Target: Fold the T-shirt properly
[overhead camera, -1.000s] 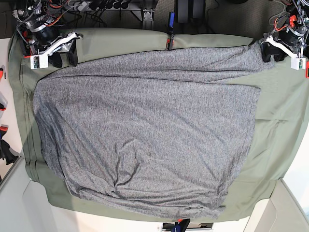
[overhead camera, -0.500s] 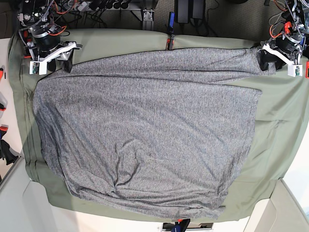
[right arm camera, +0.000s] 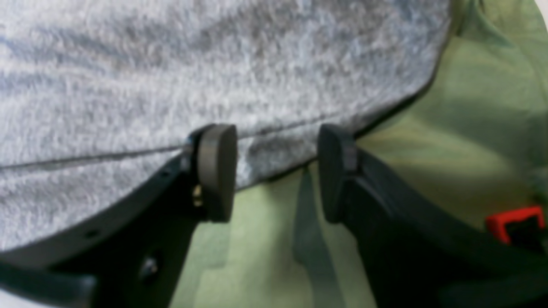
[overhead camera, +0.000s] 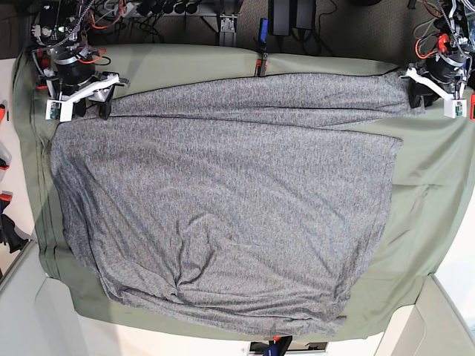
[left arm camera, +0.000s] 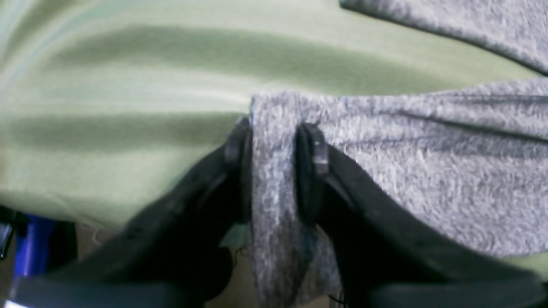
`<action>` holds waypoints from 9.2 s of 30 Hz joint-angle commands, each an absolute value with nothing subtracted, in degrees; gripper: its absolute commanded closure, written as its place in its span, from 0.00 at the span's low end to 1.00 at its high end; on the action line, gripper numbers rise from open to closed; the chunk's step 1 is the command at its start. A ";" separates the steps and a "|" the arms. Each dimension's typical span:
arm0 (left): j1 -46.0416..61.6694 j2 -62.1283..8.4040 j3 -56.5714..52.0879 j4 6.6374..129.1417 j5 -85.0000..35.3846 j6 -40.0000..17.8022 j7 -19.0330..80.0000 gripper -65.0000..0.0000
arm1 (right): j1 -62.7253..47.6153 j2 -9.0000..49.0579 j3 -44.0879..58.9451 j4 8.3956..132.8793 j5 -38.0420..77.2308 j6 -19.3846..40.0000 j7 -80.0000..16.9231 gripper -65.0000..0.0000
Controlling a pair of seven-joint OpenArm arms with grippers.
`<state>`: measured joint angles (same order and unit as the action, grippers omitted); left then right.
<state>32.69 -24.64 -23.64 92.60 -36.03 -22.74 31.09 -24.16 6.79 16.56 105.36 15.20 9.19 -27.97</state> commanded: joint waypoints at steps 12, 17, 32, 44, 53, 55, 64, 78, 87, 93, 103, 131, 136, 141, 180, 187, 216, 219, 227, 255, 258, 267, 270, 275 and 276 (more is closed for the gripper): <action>33.50 -24.75 -23.16 92.40 -35.31 -23.22 36.32 0.94 | -24.14 5.54 16.93 105.56 12.56 6.98 -26.96 0.53; 33.50 -24.75 -23.16 92.42 -35.38 -24.14 37.85 0.94 | -23.97 5.52 16.93 105.51 12.38 7.01 -26.76 0.53; 33.50 -24.77 -23.16 92.55 -37.50 -26.39 38.41 0.93 | -19.84 5.52 16.93 96.55 12.34 7.03 -26.79 0.56; 33.50 -24.77 -30.02 97.93 -40.64 -26.39 40.62 0.93 | -19.86 5.52 16.93 99.92 6.20 7.05 -28.60 1.00; 34.65 -24.77 -33.80 107.37 -40.88 -26.39 42.46 0.93 | -19.90 5.54 16.93 107.94 1.63 5.17 -34.79 1.00; 34.59 -24.80 -35.94 109.19 -40.91 -26.39 41.82 0.93 | -19.84 5.54 16.93 108.55 0.97 4.54 -33.98 1.00; 30.61 -26.74 -37.74 109.75 -40.88 -26.46 37.45 0.93 | -17.21 5.58 16.95 108.42 -0.23 4.25 -30.41 1.00; 10.17 -26.85 -16.69 94.63 -26.65 -26.20 31.09 0.93 | -8.69 5.56 18.92 100.73 -0.23 4.27 -30.17 1.00; 2.48 -26.85 -14.92 85.78 -26.74 -26.17 31.44 0.79 | -8.12 5.54 20.03 100.16 -0.21 4.29 -30.24 1.00; 0.21 -27.35 -14.92 79.40 -29.34 -26.55 33.21 0.64 | -8.12 5.54 20.01 100.16 0.01 4.47 -30.26 1.00; 4.89 -33.23 -20.97 86.59 -50.59 -34.15 47.51 0.47 | -8.16 5.54 20.01 100.16 1.50 4.51 -30.61 0.97; 17.47 -29.10 -19.86 88.51 -41.74 -28.73 36.99 0.47 | -8.14 5.54 20.01 100.16 6.00 4.45 -31.09 0.56; 17.37 -26.13 -19.86 88.51 -41.76 -28.93 37.32 0.47 | -8.12 5.52 20.01 100.16 6.00 4.10 -31.11 0.56; 17.15 -23.66 -19.86 88.51 -41.08 -28.93 37.30 0.47 | -8.14 5.52 20.03 100.16 5.93 3.09 -31.92 0.55; 16.51 -23.81 -24.10 88.86 -40.18 -30.02 35.48 1.00 | -8.12 5.69 20.03 100.71 -4.95 1.74 -33.32 1.00; 17.54 -24.36 -28.16 97.45 -47.94 -36.34 39.29 1.00 | -7.97 5.67 20.03 100.71 -3.40 1.74 -33.21 1.00; -14.44 -30.63 -9.89 67.07 -32.64 -36.18 31.03 1.00 | 12.05 9.85 20.03 83.44 -4.95 6.42 -29.65 1.00; -17.78 -30.63 -7.75 62.70 -30.63 -36.18 29.78 1.00 | 14.06 10.02 20.01 80.40 -4.95 6.46 -29.08 1.00; -19.84 -30.65 -5.91 58.63 -29.93 -36.21 29.15 0.82 | 14.87 10.63 20.01 77.34 -2.50 8.36 -26.11 1.00; -2.85 -30.92 -20.29 65.45 -57.78 -40.00 45.36 0.50 | 1.52 5.85 33.67 90.70 14.31 9.30 -32.80 0.41; -2.87 -29.32 -20.27 65.45 -55.61 -40.00 44.10 0.50 | 2.74 5.85 33.67 89.03 14.11 9.26 -32.77 0.41; -4.93 -25.43 -20.25 65.41 -51.09 -38.46 40.47 0.49 | 7.44 5.85 33.65 82.21 14.06 9.45 -32.73 0.41; -6.55 -23.94 -20.14 65.25 -48.82 -37.54 40.07 0.49 | 8.12 5.82 33.61 81.34 14.20 9.47 -32.77 0.41; -8.93 -23.49 -18.44 62.30 -42.81 -35.11 34.83 0.49 | 8.38 5.82 33.61 81.19 14.17 9.45 -32.80 0.41; -9.67 -23.46 -17.74 61.17 -41.34 -35.07 33.78 0.49 | 8.38 5.85 33.61 81.19 14.17 9.45 -32.80 0.41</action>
<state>-8.36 -22.72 -17.65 60.58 -41.25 -35.24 34.15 7.53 5.08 33.52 80.25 13.80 9.23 -34.00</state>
